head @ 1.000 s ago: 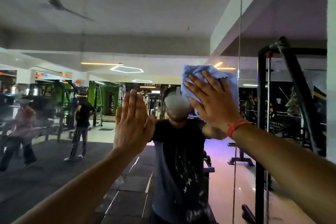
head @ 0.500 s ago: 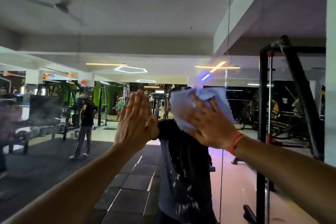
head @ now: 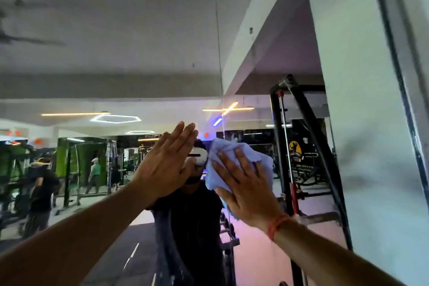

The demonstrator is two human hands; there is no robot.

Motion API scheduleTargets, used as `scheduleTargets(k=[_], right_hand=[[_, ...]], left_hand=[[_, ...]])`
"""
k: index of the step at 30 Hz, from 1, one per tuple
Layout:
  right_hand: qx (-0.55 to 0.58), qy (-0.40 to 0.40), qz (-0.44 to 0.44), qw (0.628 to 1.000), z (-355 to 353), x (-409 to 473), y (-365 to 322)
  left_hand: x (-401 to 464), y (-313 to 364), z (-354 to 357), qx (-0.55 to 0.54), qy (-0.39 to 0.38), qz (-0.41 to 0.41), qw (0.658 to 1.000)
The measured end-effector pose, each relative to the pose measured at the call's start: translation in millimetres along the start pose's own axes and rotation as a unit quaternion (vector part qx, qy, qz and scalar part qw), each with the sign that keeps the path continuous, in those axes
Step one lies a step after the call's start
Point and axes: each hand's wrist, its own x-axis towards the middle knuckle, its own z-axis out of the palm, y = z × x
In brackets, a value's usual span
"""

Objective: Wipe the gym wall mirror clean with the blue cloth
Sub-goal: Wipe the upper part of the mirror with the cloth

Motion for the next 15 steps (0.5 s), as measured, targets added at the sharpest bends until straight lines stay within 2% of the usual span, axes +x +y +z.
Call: scheduleTargets(k=[1,2,3,4,6,7,8,9,10,11,12,13,14,15], right_hand=[[-0.031,-0.001,-0.039,0.999,-6.3,6.3,31.4],[-0.060,0.001,-0.039,0.997,-11.7,13.7,64.7],[-0.072,0.013,0.004,0.997,-17.2,21.4,94.9],[-0.066,0.037,0.084,0.994,-19.9,29.0,119.7],[-0.015,0.087,0.269,0.959,-23.1,39.3,135.9],[-0.005,0.100,0.318,0.943,-20.9,43.8,128.0],[-0.001,0.099,0.324,0.941,-16.9,45.7,113.8],[-0.004,0.083,0.265,0.961,-13.4,44.8,96.8],[-0.012,0.057,0.141,0.988,-9.0,39.9,84.9],[-0.017,0.020,0.000,1.000,-10.9,33.9,82.1],[-0.027,-0.006,-0.115,0.993,-18.0,35.2,96.4],[-0.046,-0.003,-0.170,0.984,-24.5,44.6,122.6],[-0.067,0.009,-0.156,0.985,-28.7,57.9,149.7],[-0.079,0.031,-0.092,0.992,-34.3,74.6,177.8]], left_hand=[[9.7,1.2,-0.8,0.011,-0.002,0.005,1.000],[20.1,2.9,-1.1,0.021,0.000,0.012,1.000],[29.6,4.9,-2.2,0.029,0.003,0.016,0.999],[38.2,7.1,-4.2,0.032,0.003,0.015,0.999],[57.6,14.4,-7.4,0.042,0.006,0.014,0.999],[67.8,17.2,-8.6,0.050,0.009,0.016,0.999],[77.6,18.7,-10.4,0.056,0.006,0.017,0.998],[86.5,18.9,-13.7,0.062,0.001,0.015,0.998],[96.2,19.6,-16.9,0.069,0.000,0.016,0.998],[105.1,20.1,-20.6,0.075,-0.001,0.019,0.997],[113.0,20.4,-24.0,0.081,-0.001,0.024,0.996],[120.2,20.6,-26.8,0.084,-0.004,0.025,0.996],[125.8,20.8,-28.8,0.085,0.000,0.022,0.996],[131.7,20.9,-29.5,0.086,0.005,0.020,0.996]])
